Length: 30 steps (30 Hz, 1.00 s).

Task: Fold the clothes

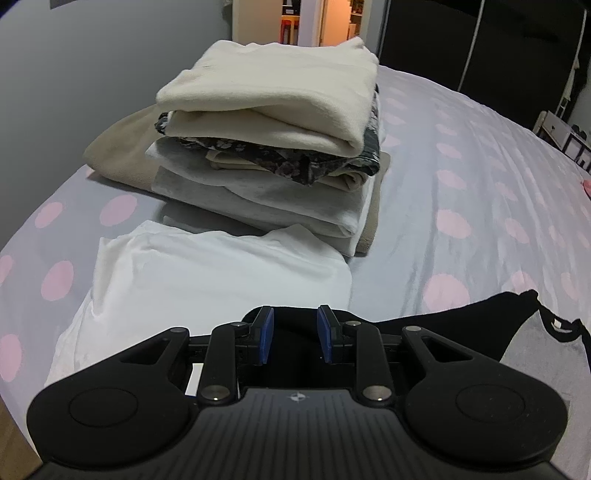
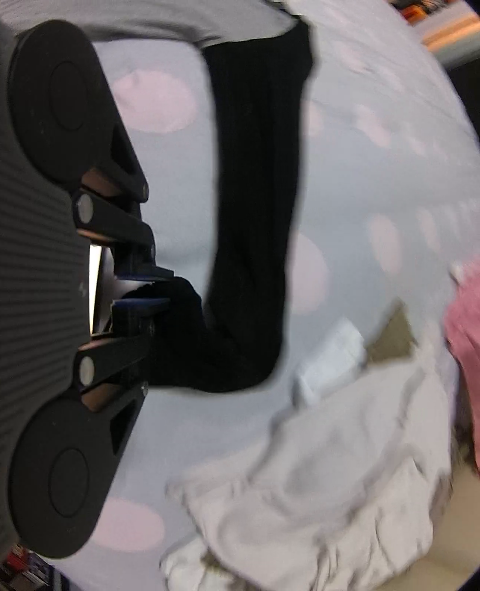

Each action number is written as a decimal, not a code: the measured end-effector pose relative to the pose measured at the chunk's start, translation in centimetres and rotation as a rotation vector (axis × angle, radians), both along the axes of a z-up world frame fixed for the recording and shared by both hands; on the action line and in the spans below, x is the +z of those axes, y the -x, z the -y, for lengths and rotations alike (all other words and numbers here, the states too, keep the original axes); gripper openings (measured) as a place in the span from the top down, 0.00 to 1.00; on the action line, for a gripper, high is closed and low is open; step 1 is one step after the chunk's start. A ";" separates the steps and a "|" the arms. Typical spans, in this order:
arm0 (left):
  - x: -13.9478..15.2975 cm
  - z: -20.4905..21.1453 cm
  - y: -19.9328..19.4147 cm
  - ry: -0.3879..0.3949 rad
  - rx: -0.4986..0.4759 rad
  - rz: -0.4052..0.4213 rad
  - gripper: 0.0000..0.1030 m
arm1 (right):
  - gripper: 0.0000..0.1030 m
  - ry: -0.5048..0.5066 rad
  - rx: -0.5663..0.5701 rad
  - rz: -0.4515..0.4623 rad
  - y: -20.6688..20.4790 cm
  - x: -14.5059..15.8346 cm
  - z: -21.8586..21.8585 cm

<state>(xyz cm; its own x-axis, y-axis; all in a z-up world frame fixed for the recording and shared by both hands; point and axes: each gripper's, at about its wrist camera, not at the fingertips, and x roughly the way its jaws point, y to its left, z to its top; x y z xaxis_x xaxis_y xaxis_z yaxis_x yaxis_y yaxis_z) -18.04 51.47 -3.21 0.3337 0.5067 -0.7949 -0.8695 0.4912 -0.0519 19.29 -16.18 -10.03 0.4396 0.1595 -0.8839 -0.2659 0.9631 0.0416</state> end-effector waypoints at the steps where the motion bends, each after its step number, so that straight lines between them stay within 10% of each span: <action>1: 0.0 0.1 -0.1 -0.003 -0.007 -0.004 0.77 | 0.90 -0.015 -0.036 0.030 0.0 1.1 1.1; 8: -0.5 0.8 -0.1 -0.024 -0.020 -0.046 0.77 | 0.91 -0.082 -0.248 0.198 -1.1 6.4 8.8; 20: -1.2 0.8 -0.3 -0.021 -0.006 -0.073 0.77 | 0.99 -0.073 -0.279 0.128 -2.0 4.8 13.2; 30: -1.7 2.7 -1.2 -0.061 -0.067 -0.133 0.77 | 0.70 -0.269 -0.399 0.052 -3.9 1.8 13.5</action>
